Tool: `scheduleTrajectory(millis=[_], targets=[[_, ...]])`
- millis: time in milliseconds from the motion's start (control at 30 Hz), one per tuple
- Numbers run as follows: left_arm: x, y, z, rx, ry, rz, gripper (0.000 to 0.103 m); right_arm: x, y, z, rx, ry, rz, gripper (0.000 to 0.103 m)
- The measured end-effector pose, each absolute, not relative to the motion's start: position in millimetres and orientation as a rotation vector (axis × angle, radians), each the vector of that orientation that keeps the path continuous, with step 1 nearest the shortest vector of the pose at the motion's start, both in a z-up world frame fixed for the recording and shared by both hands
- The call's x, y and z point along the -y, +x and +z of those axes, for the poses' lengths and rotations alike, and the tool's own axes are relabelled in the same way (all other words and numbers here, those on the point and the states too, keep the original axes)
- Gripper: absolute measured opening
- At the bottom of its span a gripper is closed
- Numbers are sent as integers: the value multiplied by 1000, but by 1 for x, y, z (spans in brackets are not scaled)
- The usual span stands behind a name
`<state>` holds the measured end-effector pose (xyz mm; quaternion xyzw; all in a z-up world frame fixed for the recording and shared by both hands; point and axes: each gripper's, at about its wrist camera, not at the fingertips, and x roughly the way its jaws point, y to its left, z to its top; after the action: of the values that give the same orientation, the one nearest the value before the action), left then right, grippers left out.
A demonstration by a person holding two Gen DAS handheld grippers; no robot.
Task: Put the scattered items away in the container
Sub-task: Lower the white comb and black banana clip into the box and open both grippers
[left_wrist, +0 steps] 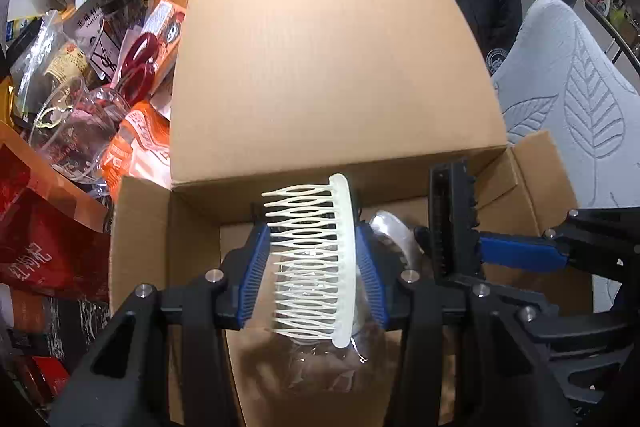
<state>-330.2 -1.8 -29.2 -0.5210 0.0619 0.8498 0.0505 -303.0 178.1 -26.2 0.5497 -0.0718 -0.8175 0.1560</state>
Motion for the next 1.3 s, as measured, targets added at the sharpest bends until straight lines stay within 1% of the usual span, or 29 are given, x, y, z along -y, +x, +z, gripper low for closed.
scheduleTrajectory(millis=[400,533,633,700,900,1000,1067,1300], targets=[[5,-336,-47,-219,-1647,2580,43,-176,-314,-39,196,1613,-2334,30],[10,-341,-52,-168,-1709,2550,49,-175,-316,-38,210,1628,-2345,32],[11,-340,-51,-179,-1718,2562,53,-173,-316,-36,212,1631,-2355,36],[11,-338,-48,-190,-1709,2569,54,-172,-315,-33,207,1621,-2363,38],[10,-333,-36,-192,-1681,2584,60,-172,-309,-21,199,1590,-2385,40],[10,-329,-25,-185,-1664,2600,62,-172,-305,-13,200,1579,-2398,45],[11,-326,-19,-184,-1650,2611,64,-173,-302,-8,201,1566,-2408,47],[9,-309,2,-191,-1627,2652,73,-172,-287,12,183,1522,-2433,48]])
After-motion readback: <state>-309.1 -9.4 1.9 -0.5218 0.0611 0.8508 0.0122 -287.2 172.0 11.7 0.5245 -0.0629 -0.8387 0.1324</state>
